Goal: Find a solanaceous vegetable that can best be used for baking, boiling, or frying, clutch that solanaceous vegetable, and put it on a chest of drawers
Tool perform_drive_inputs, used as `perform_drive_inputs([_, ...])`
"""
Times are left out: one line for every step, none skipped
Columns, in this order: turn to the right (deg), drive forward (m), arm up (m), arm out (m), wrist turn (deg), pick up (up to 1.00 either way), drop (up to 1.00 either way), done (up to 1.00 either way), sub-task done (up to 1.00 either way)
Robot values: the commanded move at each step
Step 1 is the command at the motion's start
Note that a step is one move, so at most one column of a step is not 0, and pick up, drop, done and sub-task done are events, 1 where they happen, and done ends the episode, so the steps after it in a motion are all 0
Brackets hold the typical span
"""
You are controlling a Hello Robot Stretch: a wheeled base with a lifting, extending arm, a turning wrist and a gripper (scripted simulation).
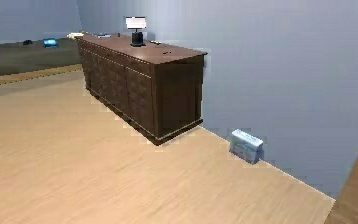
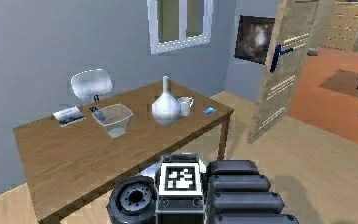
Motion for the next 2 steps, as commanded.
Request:
perform_drive_inputs([0.0, 0.20, 0.00, 0.00, 0.0, 0.00, 0.00, 0.00, 0.00])
perform_drive_inputs([-30.0, 0.00, 0.00, 0.00, 0.0, 0.00, 0.00, 0.00, 0.00])
